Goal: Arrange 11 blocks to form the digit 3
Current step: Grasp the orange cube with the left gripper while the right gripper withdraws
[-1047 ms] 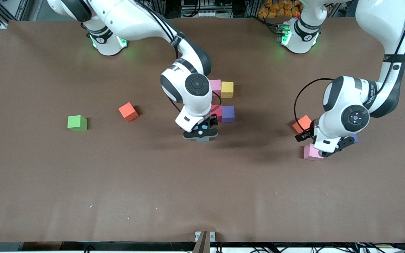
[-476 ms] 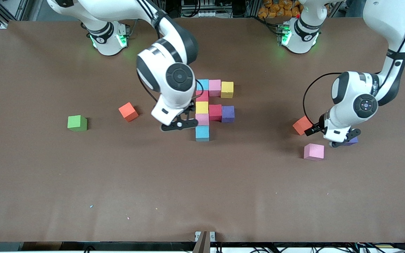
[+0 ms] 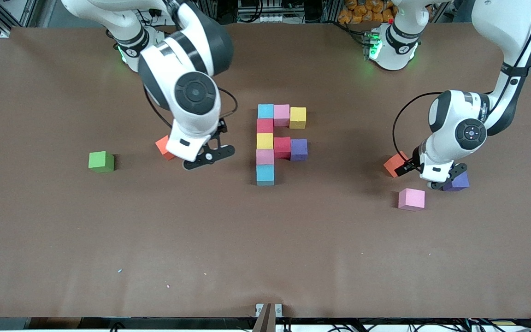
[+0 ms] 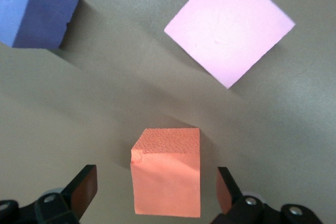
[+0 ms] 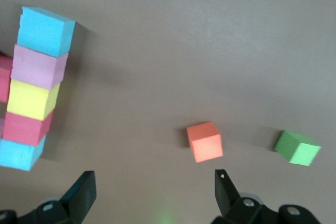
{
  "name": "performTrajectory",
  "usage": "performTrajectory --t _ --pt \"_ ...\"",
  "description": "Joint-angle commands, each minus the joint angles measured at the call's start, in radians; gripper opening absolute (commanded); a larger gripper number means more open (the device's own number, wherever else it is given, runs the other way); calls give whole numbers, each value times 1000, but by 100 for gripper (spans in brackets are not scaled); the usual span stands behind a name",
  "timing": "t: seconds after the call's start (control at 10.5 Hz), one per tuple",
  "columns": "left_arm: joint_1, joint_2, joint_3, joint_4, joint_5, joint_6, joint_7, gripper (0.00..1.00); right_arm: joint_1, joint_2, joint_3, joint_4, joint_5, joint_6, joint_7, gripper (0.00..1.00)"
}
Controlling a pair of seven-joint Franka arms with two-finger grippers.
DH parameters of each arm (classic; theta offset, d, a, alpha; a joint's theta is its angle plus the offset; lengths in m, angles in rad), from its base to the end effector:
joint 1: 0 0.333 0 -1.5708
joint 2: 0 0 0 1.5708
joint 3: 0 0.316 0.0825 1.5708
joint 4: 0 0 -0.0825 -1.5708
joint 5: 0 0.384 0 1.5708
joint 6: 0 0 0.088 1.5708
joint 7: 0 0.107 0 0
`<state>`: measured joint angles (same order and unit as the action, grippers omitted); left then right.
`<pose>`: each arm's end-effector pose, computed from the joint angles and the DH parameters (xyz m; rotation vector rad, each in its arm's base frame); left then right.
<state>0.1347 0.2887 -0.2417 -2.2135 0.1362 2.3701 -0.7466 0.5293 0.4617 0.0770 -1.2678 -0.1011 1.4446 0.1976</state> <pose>0.5354 -0.0571 0.2403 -2.9577 -0.8211 0.1556 0.5557 0.3586 0.4734 2.8886 0.5963 -0.3492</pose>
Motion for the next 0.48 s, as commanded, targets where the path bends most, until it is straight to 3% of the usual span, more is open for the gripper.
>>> performTrajectory --t 0.0,0.38 --pt "11 -17 -8 -71 0 92 -14 100 -90 -98 18 -58 4 -25 -139 100" --pt "28 24 -8 -71 2 136 -10 100 -395 -149 122 -51 31 -46 -267 100"
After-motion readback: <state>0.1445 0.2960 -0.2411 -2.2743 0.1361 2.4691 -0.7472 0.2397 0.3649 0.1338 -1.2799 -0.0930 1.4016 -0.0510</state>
